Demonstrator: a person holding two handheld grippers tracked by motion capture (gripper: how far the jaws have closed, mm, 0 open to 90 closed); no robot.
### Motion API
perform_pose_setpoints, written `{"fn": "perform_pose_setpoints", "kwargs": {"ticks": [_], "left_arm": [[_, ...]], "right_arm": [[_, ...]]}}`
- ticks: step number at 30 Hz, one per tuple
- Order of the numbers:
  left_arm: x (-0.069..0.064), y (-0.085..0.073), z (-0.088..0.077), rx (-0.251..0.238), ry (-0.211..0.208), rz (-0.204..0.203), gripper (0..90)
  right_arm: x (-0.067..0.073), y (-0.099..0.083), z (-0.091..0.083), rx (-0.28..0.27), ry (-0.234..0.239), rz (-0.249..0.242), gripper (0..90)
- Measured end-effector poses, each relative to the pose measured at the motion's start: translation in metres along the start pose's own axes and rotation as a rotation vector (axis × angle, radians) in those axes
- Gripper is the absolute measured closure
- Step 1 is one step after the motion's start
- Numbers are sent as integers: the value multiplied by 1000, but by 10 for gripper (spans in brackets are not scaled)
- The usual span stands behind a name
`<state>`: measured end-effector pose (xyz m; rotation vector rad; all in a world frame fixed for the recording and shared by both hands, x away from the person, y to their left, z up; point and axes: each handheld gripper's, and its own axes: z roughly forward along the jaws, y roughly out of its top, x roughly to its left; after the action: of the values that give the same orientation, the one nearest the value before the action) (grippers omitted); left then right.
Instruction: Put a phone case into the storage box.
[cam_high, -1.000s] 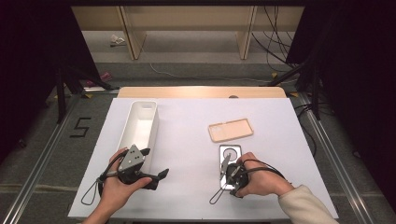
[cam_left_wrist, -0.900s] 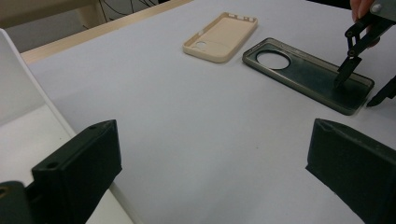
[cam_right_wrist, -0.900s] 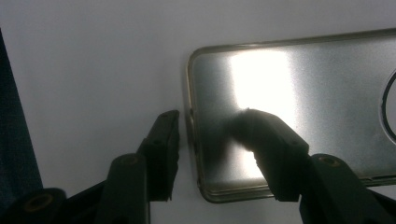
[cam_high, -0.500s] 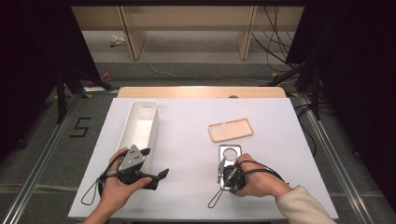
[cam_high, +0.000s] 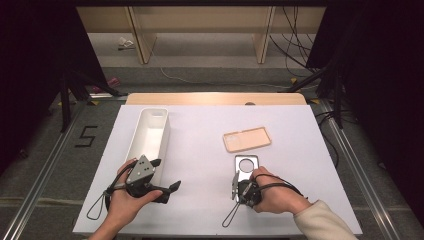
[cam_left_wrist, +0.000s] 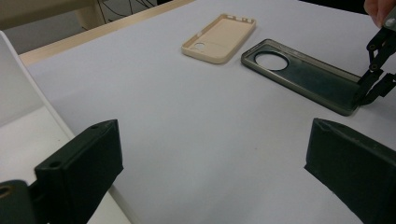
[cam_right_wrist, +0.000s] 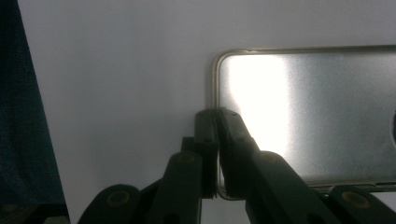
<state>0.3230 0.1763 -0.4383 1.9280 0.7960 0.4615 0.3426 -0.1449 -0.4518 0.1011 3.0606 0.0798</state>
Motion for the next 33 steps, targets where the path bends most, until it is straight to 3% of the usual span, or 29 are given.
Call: {"fn": "perform_pose_setpoints", "kwargs": {"ticks": [18, 33], "left_arm": [[0, 0, 0, 0, -1, 1, 35], [0, 0, 0, 1, -3, -1, 40]], "right_arm": [[1, -2, -1, -10, 13, 1, 889], [-2, -9, -14, -99, 31, 19, 891]]}}
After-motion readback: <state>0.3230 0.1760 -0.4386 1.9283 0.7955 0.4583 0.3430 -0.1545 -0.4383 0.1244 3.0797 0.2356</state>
